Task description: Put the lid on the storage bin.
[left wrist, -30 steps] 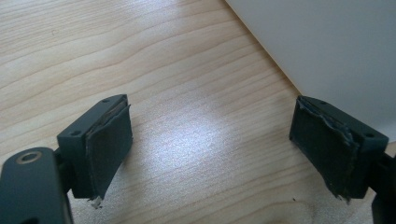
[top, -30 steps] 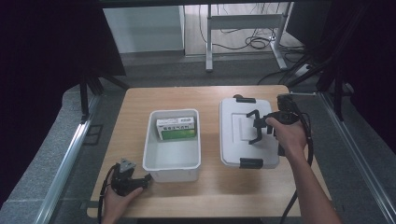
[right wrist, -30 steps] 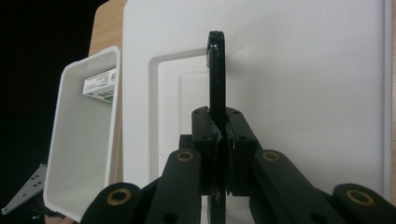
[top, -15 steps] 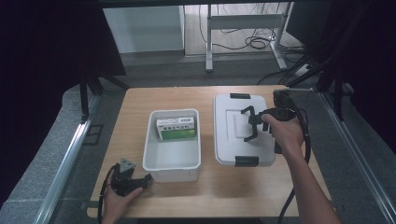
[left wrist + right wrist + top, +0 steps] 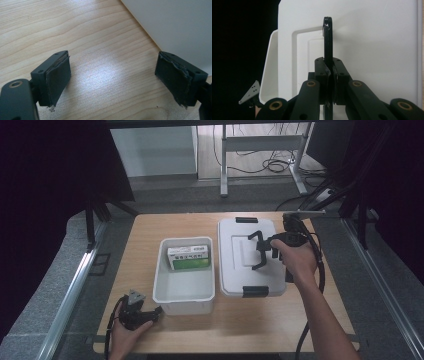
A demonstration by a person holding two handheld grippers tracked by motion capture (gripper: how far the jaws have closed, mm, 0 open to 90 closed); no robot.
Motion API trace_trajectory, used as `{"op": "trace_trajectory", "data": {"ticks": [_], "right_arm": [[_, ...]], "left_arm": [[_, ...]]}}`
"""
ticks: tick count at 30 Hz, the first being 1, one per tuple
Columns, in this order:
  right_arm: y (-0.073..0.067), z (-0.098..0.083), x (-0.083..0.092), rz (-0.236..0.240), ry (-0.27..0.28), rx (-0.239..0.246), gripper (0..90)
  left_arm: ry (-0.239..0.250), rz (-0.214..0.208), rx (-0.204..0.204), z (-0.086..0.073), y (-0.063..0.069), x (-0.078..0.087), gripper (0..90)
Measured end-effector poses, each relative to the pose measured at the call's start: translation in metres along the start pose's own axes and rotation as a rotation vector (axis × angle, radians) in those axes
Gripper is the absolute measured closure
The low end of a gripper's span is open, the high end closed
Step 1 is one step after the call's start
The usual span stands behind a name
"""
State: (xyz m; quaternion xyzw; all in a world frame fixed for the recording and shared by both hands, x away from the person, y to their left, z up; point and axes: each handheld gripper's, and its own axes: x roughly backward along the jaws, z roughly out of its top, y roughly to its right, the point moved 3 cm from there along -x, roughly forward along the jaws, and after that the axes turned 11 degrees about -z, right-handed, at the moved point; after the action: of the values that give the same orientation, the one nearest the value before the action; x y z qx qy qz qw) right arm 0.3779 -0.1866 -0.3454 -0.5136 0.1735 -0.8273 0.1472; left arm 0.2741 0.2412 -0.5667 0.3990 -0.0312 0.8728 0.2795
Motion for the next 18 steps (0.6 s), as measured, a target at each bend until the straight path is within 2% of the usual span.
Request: {"op": "trace_trajectory", "data": {"ticks": [13,18], "right_arm": [[-0.033,-0.001,-0.005,0.016,-0.014,0.042,84.9],[-0.046,-0.001,-0.008,0.028,-0.022,0.043,84.9]], "left_arm": [[0.0,0.0,0.0,0.0,0.0,0.0,13.1],[0.001,0.0,0.0,0.0,0.0,0.0,13.2]]}}
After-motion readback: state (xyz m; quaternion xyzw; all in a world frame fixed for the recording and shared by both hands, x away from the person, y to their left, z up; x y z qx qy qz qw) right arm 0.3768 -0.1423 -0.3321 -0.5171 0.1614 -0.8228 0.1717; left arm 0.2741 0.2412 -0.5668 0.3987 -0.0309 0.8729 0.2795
